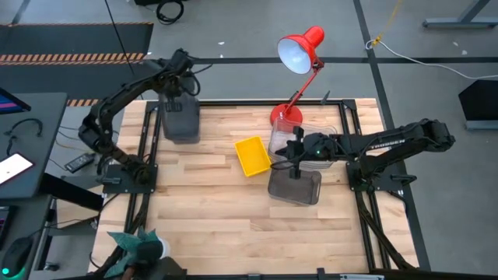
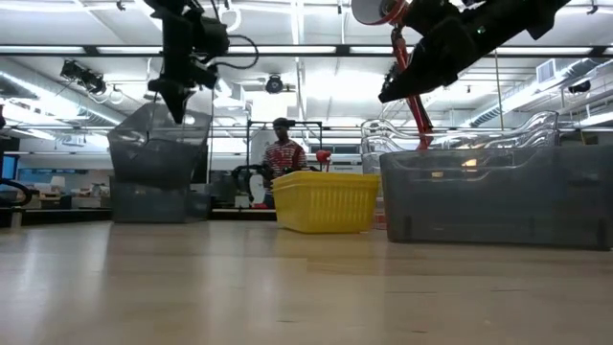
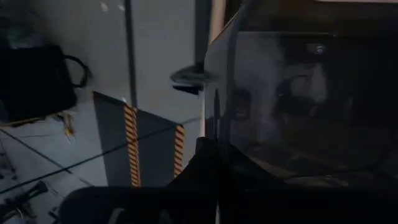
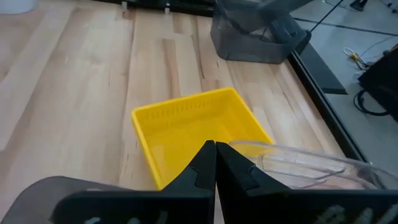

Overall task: Stack baskets by color
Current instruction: Stack the bottom left black bin on top of the top black bin

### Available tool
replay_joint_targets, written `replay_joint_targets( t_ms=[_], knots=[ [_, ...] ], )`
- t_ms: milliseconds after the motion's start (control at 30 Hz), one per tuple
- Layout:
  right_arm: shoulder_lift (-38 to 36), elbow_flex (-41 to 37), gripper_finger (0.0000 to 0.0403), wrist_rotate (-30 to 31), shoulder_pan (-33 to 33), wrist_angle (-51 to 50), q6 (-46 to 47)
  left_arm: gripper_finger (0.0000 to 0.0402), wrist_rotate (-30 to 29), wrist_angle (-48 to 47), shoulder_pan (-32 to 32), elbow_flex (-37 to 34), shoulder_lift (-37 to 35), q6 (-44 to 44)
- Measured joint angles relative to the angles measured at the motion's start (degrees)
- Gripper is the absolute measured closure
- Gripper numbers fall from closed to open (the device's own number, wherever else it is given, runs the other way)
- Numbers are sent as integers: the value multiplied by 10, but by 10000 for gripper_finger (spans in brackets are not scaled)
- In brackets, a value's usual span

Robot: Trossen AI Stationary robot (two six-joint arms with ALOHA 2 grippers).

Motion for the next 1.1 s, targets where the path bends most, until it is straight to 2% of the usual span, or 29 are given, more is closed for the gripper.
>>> replay_joint_targets(
  t_ms=[167,533,800,1100],
  knots=[
    [0,-21,393,0,-2,18,0,401,9,-23,-10,0,20,-24],
    [0,-21,393,0,-5,18,0,401,98,-49,-34,-2,20,-31],
    [0,-21,393,0,-5,17,0,402,133,-48,-34,-2,20,-56],
    [0,-21,393,0,-4,17,0,398,141,-45,-37,-2,48,-56]
  ],
)
